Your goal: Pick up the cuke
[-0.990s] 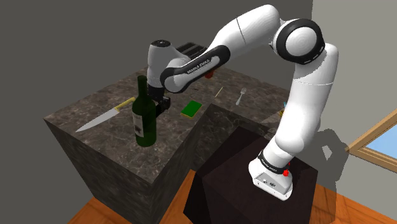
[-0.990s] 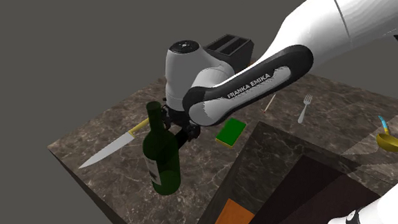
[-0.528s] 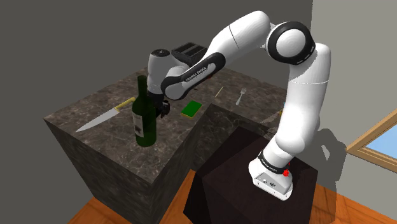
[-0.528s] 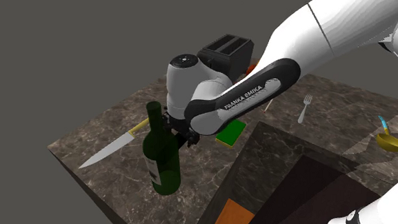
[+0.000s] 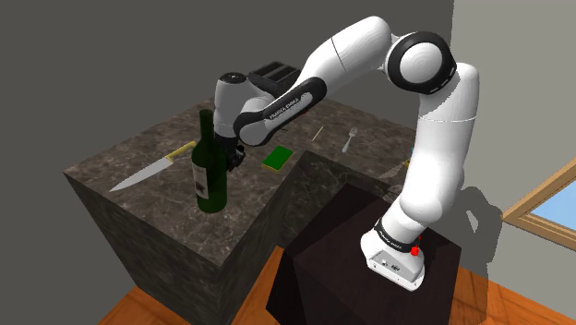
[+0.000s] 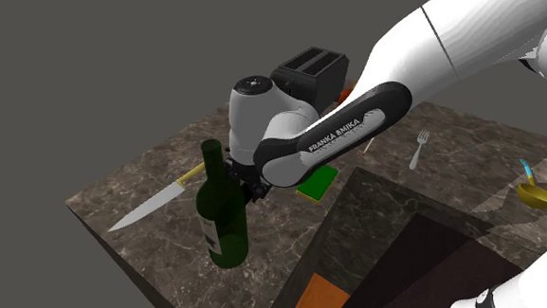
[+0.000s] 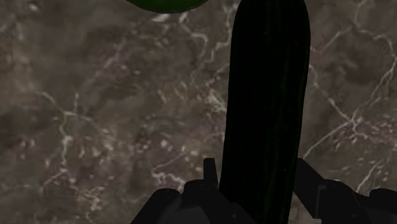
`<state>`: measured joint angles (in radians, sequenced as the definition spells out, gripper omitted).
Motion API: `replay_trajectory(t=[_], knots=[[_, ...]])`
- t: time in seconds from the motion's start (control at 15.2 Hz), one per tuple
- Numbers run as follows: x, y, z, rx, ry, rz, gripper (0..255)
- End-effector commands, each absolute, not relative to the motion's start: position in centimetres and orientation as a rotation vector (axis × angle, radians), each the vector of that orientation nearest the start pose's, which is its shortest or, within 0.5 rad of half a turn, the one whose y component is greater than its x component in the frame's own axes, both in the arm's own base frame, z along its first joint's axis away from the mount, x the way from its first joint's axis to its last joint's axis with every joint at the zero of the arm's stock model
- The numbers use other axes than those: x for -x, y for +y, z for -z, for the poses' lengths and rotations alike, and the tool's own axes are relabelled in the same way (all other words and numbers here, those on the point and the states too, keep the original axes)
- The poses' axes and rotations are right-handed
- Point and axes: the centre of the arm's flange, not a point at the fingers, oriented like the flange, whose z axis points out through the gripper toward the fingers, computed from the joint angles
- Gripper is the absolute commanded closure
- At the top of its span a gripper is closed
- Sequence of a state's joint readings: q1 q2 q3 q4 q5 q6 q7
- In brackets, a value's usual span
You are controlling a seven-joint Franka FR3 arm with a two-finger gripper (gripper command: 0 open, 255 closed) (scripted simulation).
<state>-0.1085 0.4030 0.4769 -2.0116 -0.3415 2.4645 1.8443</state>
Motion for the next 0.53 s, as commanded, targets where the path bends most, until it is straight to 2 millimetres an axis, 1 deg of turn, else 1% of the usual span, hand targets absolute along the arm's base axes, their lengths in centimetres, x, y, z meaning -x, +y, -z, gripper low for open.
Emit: replay_trajectory(t=[0.0,0.13,0.46], knots=[[-57.5,21.0,-28.2,2.472,1.806,0.14,255],[-57.5,21.1,-28.2,2.472,1.806,0.14,255],[-57.5,21.1,-30.8,2.472,1.806,0.14,255]])
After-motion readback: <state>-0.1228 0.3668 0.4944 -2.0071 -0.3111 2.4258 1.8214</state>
